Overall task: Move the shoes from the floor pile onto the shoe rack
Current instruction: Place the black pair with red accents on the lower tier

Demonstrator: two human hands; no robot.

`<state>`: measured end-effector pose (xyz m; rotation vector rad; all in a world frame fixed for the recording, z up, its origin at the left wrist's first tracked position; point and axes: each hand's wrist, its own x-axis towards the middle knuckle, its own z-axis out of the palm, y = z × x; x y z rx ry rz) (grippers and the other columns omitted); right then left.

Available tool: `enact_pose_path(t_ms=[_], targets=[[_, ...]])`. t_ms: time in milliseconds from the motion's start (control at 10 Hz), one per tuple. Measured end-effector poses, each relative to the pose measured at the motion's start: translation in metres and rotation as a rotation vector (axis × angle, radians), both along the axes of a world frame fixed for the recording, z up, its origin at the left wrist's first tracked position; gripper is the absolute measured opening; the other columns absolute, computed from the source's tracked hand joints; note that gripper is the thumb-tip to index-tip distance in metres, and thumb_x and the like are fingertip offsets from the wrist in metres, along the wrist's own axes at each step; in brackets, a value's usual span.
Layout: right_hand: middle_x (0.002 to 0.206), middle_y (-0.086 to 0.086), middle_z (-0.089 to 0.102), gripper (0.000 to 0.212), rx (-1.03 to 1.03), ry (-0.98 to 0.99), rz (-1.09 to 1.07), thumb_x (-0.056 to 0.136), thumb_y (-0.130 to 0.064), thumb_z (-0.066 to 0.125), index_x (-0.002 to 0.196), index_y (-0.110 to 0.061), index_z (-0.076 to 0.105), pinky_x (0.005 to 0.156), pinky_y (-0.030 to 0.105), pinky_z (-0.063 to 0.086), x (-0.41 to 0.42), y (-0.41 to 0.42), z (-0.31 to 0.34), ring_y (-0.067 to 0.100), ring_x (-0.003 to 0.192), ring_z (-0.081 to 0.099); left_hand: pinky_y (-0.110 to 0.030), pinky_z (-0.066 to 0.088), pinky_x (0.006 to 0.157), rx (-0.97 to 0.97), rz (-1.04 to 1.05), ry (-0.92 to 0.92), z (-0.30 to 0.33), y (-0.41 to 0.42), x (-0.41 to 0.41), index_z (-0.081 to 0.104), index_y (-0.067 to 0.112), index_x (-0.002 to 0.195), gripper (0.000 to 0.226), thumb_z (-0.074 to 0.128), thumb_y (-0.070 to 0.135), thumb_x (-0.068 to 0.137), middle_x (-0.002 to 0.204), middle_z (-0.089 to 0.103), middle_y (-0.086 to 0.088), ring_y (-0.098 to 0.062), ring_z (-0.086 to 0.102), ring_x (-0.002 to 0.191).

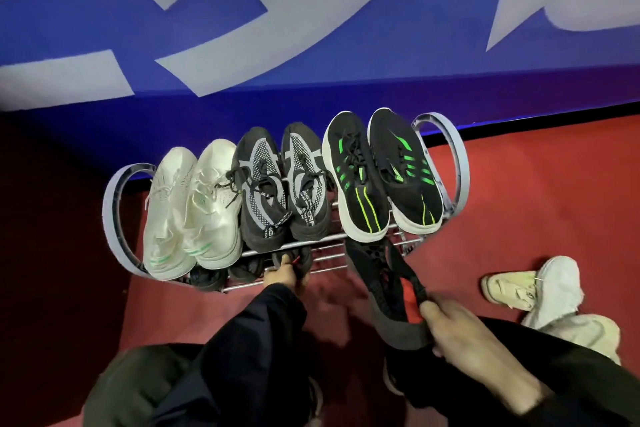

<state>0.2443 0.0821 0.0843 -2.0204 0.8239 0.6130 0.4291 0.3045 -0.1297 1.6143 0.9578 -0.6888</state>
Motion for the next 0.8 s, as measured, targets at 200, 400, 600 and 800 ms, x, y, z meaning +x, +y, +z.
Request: enact_pose_path(t_ms=[200,400,600,800], targets=[[0.080,0.007,0.072,0.027,0.061,-0.017,-0.088,0.101,-0.029,0.037,0.095,-0.015,0.059,0.060,0.036,0.059,0.009,0.010,-0.007,0.014,0.056,0.071,-0.039,0.055,0.086,0.066,0.042,-0.066,0.029,0.003,0.001,0.064,-0.006,0.108,0.043,0.071,0.027,0.082,0.106,0.071,-0.022,-0.032,0.069,0.098],[0.089,0.010,0.069,0.026,0.130,-0.026,-0.187,0.105,-0.021,0.034,0.108,-0.009,0.057,0.061,0.033,0.059,0.024,0.023,-0.016,0.017,0.062,0.069,-0.052,0.057,0.085,0.048,0.003,-0.154,0.003,0.006,0.005,0.051,0.004,0.109,0.058,0.068,0.033,0.063,0.105,0.066,-0.019,-0.035,0.066,0.098],[0.085,0.009,0.066,0.027,0.156,-0.042,-0.237,0.106,-0.024,0.034,0.113,-0.008,0.055,0.061,0.034,0.056,0.027,0.030,-0.015,0.021,0.066,0.068,-0.036,0.040,0.100,0.231,-0.147,-0.192,0.111,-0.003,-0.018,0.054,-0.007,0.129,0.063,0.060,0.033,0.081,0.131,0.060,-0.028,-0.040,0.054,0.125],[0.083,0.009,0.063,0.023,0.185,-0.074,-0.254,0.105,-0.022,0.033,0.107,-0.010,0.052,0.059,0.032,0.053,0.026,0.035,-0.022,0.023,0.065,0.067,-0.029,0.044,0.067,-0.060,-0.277,-0.092,0.124,-0.007,-0.028,0.063,0.010,0.102,0.035,0.063,0.028,0.072,0.073,0.055,-0.002,-0.016,0.051,0.056]])
